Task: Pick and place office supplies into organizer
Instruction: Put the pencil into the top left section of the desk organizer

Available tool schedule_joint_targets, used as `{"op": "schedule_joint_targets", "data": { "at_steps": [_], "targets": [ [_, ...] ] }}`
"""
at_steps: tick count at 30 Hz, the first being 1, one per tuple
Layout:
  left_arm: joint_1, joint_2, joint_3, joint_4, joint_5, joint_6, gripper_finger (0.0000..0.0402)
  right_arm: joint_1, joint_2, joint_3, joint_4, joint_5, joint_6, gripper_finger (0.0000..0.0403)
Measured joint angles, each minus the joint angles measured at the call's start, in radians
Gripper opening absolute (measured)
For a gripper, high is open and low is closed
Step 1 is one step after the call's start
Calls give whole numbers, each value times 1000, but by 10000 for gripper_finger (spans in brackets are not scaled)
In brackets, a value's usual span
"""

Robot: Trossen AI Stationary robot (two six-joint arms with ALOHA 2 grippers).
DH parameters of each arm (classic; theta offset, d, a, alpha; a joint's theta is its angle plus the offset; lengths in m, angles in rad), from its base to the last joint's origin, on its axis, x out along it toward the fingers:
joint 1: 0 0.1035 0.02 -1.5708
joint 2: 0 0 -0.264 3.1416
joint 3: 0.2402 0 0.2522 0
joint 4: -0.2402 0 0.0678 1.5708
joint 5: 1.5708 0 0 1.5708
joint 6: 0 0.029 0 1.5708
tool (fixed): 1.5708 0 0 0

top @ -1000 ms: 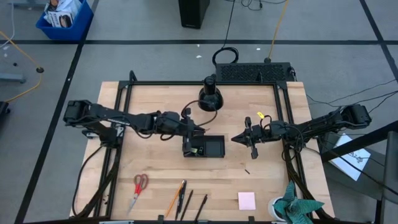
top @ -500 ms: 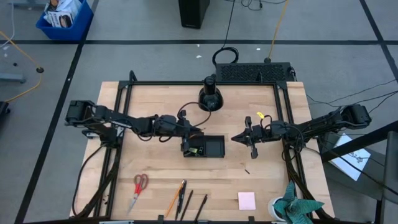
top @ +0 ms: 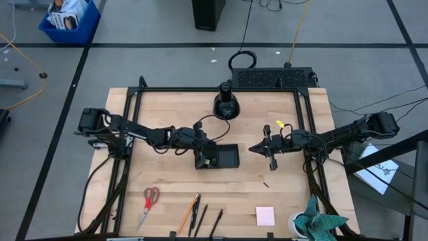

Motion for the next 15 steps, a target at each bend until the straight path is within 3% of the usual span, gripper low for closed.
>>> {"op": "schedule_joint_targets", "data": {
  "at_steps": [5, 10, 15],
  "targets": [
    [-18, -3, 1, 19, -3, 13, 22, 0, 0, 0, -1, 0, 0, 0],
    [-48, -52, 28, 7, -28, 30, 58, 0, 0, 0, -3, 0, 0, 0],
    [-162, -134, 198, -457, -217, -162, 103, 0, 0, 0, -11, -3, 0, 0]
  ]
}}
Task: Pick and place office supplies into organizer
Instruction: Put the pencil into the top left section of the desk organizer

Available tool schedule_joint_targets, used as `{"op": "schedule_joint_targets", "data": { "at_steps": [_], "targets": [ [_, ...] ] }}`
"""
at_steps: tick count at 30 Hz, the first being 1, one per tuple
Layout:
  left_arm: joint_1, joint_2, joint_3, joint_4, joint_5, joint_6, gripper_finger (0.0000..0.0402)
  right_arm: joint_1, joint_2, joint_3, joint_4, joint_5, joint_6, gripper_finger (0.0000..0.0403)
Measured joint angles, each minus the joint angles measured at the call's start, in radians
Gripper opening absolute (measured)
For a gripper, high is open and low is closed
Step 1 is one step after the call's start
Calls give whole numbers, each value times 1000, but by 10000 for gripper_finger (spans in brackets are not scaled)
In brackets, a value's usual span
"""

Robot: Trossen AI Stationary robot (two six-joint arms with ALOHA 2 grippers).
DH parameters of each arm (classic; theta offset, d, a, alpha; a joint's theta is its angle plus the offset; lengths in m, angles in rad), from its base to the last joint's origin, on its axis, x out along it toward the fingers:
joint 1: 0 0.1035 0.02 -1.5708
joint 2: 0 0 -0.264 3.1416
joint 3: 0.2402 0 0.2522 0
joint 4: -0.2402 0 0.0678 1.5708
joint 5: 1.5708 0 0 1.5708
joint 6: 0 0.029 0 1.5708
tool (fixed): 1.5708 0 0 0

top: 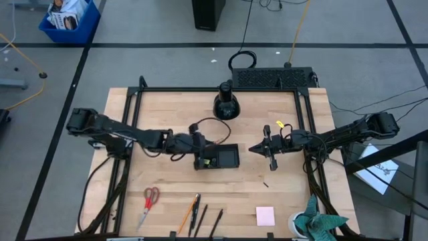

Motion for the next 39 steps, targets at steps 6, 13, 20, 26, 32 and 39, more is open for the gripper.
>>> {"op": "schedule_joint_targets", "data": {
  "at_steps": [6, 13, 20, 26, 32, 39],
  "targets": [
    [-242, 94, 212, -575, -49, -516, 115, 0, 0, 0, -6, -1, -5, 0],
    [-471, 300, 297, -605, 61, -879, 115, 0, 0, 0, -3, 0, -2, 0],
    [-540, 455, 384, -598, 98, -1025, 115, 0, 0, 0, 25, 2, 37, 0],
    [-548, 538, 452, -652, 131, -1035, 115, 0, 0, 0, 23, 2, 53, 0],
    [-549, 550, 451, -732, 139, -1072, 115, 1, 0, 0, 19, 2, 53, 0],
    [-549, 550, 451, -844, 138, -1082, 115, 1, 0, 0, 19, 2, 53, 0]
  ]
}}
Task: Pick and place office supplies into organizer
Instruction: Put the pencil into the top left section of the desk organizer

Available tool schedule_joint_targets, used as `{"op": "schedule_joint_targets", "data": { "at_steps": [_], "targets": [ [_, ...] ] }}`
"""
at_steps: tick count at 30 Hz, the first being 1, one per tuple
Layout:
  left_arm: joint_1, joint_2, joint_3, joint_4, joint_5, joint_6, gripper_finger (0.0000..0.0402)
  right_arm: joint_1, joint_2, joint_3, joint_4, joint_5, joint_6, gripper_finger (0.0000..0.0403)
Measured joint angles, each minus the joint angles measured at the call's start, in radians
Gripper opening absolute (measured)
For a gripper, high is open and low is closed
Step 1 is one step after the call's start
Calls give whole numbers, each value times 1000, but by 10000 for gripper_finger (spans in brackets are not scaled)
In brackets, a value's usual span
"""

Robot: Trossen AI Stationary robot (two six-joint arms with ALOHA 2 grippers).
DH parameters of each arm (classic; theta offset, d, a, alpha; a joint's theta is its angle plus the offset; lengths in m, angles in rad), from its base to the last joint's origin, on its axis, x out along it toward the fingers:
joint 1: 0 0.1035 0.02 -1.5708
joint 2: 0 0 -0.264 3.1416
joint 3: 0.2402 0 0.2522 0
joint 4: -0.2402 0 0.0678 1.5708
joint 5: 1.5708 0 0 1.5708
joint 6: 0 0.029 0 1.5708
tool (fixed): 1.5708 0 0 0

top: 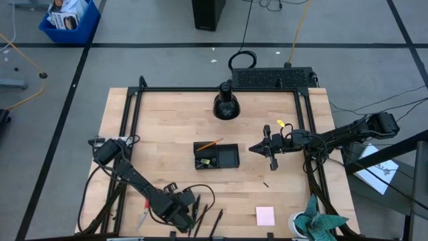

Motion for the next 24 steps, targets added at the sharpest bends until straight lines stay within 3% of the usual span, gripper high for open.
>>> {"op": "schedule_joint_targets", "data": {
  "at_steps": [6, 16, 24],
  "targets": [
    [0, -1, 0, -86, 2, 9, 115, 0, 0, 0, 0, -2, 0, 0],
    [16, -2, 23, -45, -14, 70, 115, 0, 0, 0, -1, -2, 0, 0],
    [67, -3, 126, -83, -3, -71, 115, 0, 0, 0, -1, -3, 0, 0]
  ]
}}
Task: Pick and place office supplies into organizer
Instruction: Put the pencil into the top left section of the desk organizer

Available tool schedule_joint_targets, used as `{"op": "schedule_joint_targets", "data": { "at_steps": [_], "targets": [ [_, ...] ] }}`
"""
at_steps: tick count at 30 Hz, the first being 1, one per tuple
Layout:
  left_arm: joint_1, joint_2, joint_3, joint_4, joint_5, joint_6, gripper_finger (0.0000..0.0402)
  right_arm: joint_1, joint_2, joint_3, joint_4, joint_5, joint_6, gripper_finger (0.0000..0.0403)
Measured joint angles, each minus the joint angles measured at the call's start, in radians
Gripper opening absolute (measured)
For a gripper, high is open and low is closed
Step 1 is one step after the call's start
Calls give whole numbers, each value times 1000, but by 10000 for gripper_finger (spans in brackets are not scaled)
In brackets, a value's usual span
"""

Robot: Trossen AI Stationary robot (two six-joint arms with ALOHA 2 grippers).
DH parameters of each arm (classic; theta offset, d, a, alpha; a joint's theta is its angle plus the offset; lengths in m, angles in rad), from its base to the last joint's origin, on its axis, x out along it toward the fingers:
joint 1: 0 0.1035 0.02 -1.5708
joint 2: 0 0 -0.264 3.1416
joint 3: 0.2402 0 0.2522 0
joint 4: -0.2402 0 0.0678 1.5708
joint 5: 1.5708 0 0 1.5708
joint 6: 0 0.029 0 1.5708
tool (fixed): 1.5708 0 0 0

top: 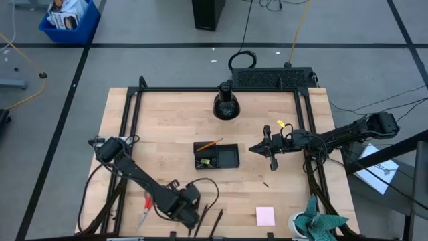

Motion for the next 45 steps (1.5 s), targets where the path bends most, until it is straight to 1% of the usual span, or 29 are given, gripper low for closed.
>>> {"op": "schedule_joint_targets", "data": {
  "at_steps": [4, 7, 11, 18, 29, 33, 36, 41, 43, 45],
  "targets": [
    [38, -1, 24, 11, 0, -75, 115, 0, 0, 0, 0, 0, 0, 0],
    [60, 10, 24, 7, 13, -76, 115, 0, 0, 0, 0, 0, 0, 0],
    [83, 47, 24, 4, 56, -74, 115, 0, 0, 0, -1, -1, 0, 0],
    [108, 103, 27, 11, 79, -48, 115, 0, 0, 0, -7, -1, -2, 0],
    [99, 115, 25, -6, 92, -24, 115, 0, 0, 0, -12, -1, -1, 0],
    [97, 114, -13, 28, 103, -12, 94, 0, 0, 0, -14, -1, -1, 0],
    [98, 112, -33, 51, 120, 14, 63, 0, 0, 0, -15, -1, -1, 0],
    [97, 109, -51, 96, 117, 84, 12, 0, 0, 0, -20, -1, -1, 0],
    [97, 109, -51, 97, 115, 102, 10, 0, 0, 0, -22, -1, -1, 0],
    [98, 109, -51, 99, 105, 128, 17, 0, 0, 0, -23, -1, -1, 0]
  ]
}}
